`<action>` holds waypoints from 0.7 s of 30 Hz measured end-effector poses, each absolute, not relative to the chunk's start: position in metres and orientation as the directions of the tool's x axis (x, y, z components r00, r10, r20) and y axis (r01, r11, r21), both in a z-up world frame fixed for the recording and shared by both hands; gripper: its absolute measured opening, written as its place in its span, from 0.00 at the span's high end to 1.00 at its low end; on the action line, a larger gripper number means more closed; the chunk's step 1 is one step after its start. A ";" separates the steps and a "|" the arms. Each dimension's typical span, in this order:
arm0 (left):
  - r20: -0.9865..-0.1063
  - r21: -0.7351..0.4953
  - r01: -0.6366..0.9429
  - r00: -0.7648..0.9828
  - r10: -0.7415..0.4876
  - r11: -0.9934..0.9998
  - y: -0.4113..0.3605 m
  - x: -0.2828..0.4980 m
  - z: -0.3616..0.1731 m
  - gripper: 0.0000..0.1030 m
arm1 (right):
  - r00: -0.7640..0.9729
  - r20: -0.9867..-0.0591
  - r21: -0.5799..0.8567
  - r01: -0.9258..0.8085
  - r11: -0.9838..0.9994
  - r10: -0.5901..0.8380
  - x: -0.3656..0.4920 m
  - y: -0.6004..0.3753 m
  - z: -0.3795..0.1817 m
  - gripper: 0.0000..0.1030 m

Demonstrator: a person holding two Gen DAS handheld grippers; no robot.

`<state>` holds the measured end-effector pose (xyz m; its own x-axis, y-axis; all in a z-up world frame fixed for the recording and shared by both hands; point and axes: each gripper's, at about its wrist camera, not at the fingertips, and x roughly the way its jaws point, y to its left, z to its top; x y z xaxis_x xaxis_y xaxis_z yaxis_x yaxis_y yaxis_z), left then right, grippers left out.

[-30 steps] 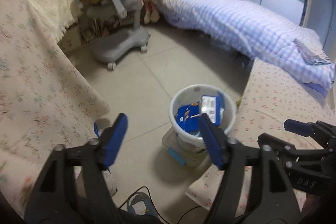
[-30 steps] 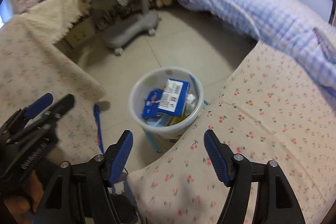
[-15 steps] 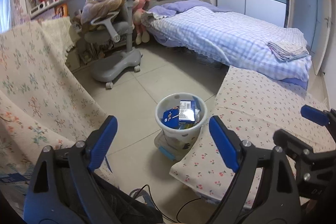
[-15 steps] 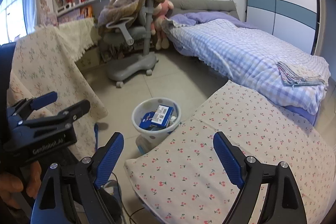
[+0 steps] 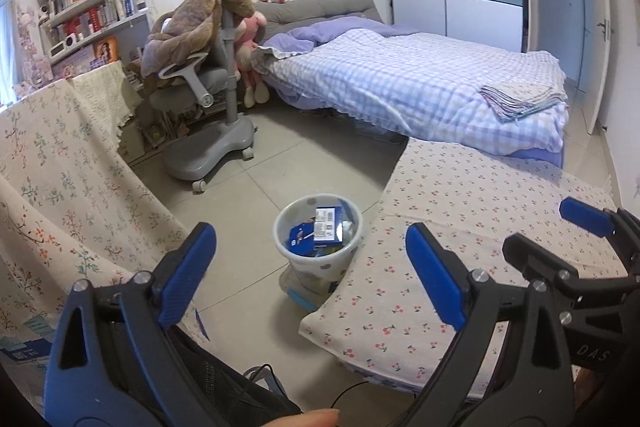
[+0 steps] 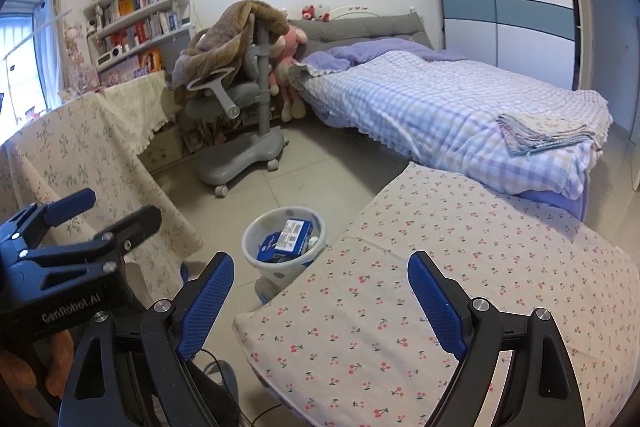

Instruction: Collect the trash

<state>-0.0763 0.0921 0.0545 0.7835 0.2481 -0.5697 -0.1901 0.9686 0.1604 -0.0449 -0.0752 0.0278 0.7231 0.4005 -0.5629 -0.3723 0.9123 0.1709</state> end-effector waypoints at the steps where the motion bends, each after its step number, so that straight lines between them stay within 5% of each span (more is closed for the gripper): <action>1: -0.570 0.162 -0.185 0.785 0.245 0.969 0.090 -0.076 0.055 0.07 | 0.728 -0.560 0.171 -0.366 0.915 0.396 -0.046 -0.078 0.028 0.12; 21: -0.595 0.160 -0.164 0.771 0.227 0.973 0.084 -0.069 0.051 0.07 | 0.759 -0.553 0.161 -0.309 0.937 0.345 -0.045 -0.087 0.030 0.12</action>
